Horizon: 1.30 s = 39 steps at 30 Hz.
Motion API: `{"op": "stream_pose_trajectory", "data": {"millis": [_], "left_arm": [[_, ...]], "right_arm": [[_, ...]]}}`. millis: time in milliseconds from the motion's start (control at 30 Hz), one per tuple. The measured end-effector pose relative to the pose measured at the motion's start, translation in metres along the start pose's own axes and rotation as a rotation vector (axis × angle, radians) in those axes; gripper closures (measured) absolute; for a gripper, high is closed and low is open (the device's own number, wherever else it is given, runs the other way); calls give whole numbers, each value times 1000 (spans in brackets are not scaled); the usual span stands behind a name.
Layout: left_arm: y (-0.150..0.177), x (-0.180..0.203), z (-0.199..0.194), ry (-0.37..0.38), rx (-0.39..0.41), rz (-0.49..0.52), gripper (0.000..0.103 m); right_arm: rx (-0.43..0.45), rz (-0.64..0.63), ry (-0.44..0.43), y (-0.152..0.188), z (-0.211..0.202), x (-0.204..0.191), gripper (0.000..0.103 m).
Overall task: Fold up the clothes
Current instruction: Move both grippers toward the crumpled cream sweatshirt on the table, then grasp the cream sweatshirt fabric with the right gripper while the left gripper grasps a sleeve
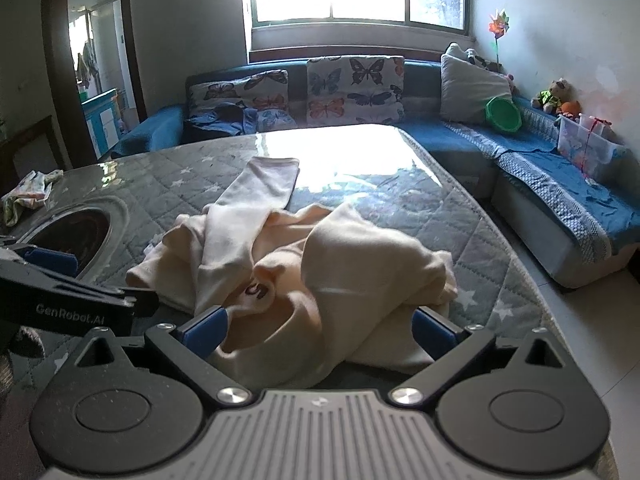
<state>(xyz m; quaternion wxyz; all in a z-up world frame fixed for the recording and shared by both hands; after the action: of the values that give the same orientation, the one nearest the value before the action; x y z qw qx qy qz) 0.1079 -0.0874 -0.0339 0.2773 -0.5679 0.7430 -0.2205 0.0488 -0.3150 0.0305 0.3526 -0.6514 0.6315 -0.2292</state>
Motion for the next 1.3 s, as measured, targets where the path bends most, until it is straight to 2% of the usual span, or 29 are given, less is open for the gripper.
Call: {"op": "stream_pose_trajectory", "data": {"millis": [167, 233, 633, 800, 933, 1200, 1300], "left_arm": [[-5, 0, 0, -7, 5, 3, 0], [-7, 0, 0, -9, 8, 6, 0], [-27, -6, 0, -28, 31, -10, 0], [-31, -9, 2, -33, 31, -16, 0], [-35, -11, 3, -33, 34, -20, 0], [-47, -2, 1, 6, 52, -14, 0], [-57, 12, -2, 28, 75, 11, 0]], "right_arm": [[7, 3, 5, -8, 2, 1, 3], [9, -1, 6, -11, 3, 0, 7], [26, -9, 18, -40, 22, 4, 13], [7, -13, 20, -50, 41, 2, 22], [-22, -26, 46, -48, 53, 4, 30], [-47, 9, 46, -35, 51, 25, 64], [-46, 31, 50, -31, 48, 32, 72]]}}
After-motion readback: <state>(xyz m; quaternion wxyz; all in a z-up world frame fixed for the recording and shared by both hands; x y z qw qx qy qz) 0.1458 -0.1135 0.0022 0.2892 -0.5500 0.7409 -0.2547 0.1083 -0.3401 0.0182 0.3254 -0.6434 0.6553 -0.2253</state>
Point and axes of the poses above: each gripper's, at about its wrist camera, not at the fingertips, and z roughly the way its jaws point, x to its right, y to its underside, the point moved 5 cm from there along z, roughly the way its jaws point, and after that the axes turned 8 degrees about z, right-handed, at the moved point
